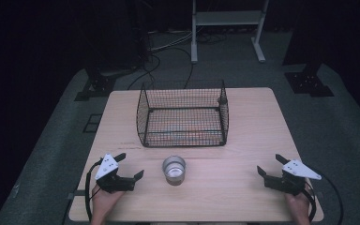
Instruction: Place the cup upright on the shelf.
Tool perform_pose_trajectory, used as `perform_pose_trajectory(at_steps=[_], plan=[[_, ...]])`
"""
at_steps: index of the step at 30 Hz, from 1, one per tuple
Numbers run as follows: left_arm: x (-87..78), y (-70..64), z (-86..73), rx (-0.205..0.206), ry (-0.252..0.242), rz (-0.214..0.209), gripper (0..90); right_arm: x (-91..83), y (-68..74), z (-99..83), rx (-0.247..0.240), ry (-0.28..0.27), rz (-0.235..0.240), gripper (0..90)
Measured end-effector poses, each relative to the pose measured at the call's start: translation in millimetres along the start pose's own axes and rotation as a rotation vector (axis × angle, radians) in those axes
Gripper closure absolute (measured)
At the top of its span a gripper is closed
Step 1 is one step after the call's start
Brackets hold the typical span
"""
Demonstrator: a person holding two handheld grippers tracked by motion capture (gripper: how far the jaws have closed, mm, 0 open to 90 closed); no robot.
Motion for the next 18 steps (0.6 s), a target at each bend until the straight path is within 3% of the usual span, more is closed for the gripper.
perform_pose_trajectory(at_steps=[13, 18], plan=[[1.4, -17.6, 10.8, 0.058, -0.029, -0.071, 2.1, 0.0, 0.0, 0.0, -0.001, -0.001, 0.001, 13.5], [1.5, -26.5, 16.4, 0.082, -0.040, -0.118, 2.1, 0.1, -0.1, 0.1, 0.000, -0.001, 0.001, 13.5]])
Point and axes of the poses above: each handheld gripper's, and its own axes: x roughly forward along the jaws, z roughly out of its top, y roughly to its left, the point moved 4 cm from there along x, roughly forward along the jaws, and after that the axes turned 11 degrees about y, right-handed, at the moved point
